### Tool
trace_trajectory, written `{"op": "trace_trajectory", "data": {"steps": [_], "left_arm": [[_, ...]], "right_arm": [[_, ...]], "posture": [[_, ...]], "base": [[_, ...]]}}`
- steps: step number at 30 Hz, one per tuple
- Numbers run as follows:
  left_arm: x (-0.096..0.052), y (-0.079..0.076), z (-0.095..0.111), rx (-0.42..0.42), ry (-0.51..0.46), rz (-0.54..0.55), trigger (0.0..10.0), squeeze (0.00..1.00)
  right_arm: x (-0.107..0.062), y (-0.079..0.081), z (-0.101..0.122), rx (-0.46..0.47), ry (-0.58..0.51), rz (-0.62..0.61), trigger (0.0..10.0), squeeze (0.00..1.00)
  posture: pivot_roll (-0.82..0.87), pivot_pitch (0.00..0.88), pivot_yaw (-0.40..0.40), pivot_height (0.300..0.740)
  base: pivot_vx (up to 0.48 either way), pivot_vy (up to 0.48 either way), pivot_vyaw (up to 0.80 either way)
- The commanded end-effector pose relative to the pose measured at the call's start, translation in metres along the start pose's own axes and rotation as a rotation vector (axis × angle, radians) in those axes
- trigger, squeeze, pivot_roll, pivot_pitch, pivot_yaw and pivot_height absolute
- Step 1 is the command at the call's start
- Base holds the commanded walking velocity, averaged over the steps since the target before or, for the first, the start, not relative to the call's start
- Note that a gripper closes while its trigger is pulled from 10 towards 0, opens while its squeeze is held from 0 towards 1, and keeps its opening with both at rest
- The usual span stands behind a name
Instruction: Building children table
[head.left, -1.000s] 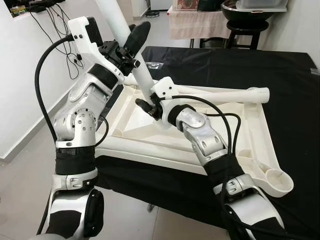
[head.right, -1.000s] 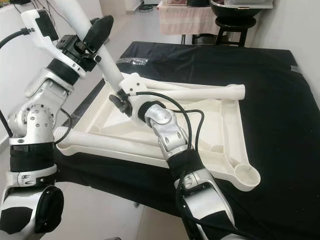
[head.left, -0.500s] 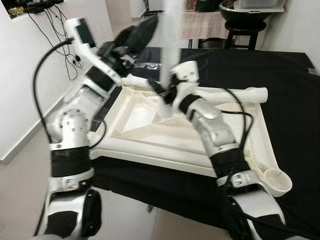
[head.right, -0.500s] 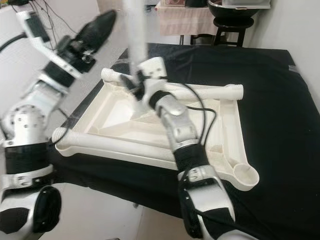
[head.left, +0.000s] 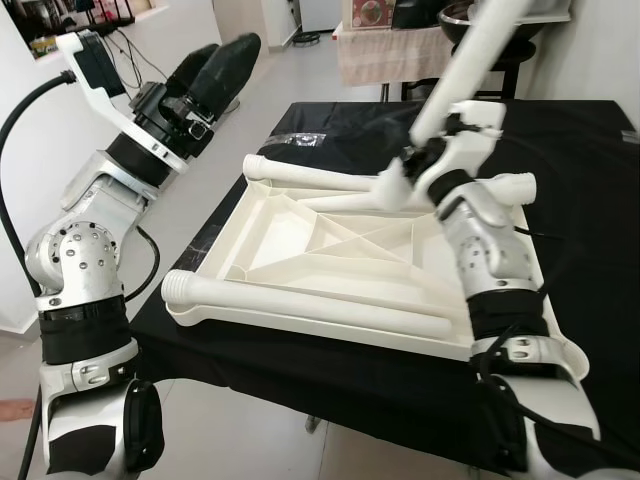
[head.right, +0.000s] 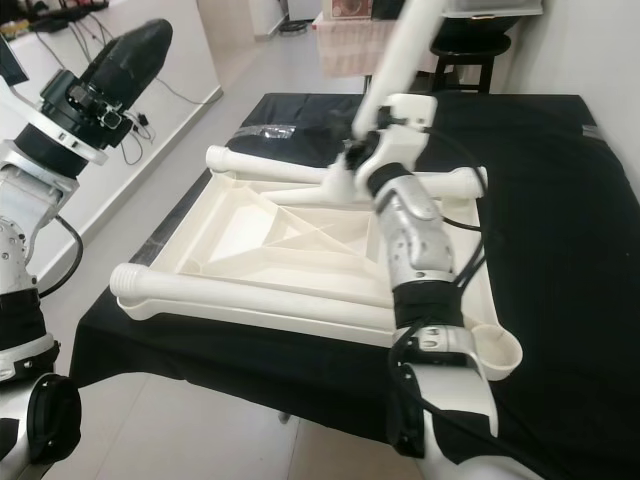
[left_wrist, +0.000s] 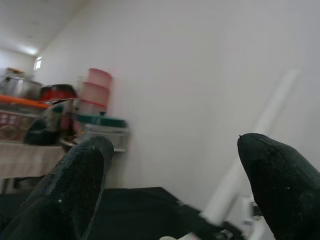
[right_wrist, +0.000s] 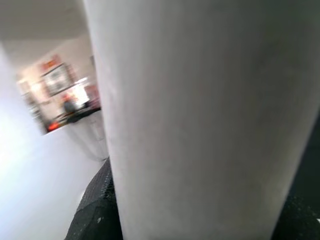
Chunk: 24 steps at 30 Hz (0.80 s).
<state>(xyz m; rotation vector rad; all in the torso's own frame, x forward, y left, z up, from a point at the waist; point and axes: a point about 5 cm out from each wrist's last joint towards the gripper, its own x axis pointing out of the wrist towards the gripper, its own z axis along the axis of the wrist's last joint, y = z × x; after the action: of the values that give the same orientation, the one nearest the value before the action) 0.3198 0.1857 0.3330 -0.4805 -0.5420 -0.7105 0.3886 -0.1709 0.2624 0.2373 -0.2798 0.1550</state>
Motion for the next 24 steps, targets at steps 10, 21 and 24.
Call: {"op": "trace_trajectory", "data": {"steps": [10,21,24], "left_arm": [[-0.049,0.048,-0.016,0.209,0.071,0.476,10.0,0.0],[-0.062,0.017,-0.077,0.222,0.24,0.466,10.0,0.0],[-0.06,0.013,-0.086,0.25,0.258,0.483,10.0,0.0]], "right_arm": [[-0.01,-0.001,0.003,-0.076,-0.104,-0.036,10.0,0.0],[-0.039,0.025,-0.013,0.036,-0.071,0.209,10.0,0.0],[-0.043,0.022,-0.015,0.049,-0.048,0.213,10.0,0.0]], "posture": [[-0.01,0.021,0.081,0.74],[-0.02,0.019,0.083,0.74],[-0.03,0.023,0.086,0.74]], "base": [[0.0,0.0,0.0],[0.0,0.0,0.0],[0.0,0.0,0.0]]}}
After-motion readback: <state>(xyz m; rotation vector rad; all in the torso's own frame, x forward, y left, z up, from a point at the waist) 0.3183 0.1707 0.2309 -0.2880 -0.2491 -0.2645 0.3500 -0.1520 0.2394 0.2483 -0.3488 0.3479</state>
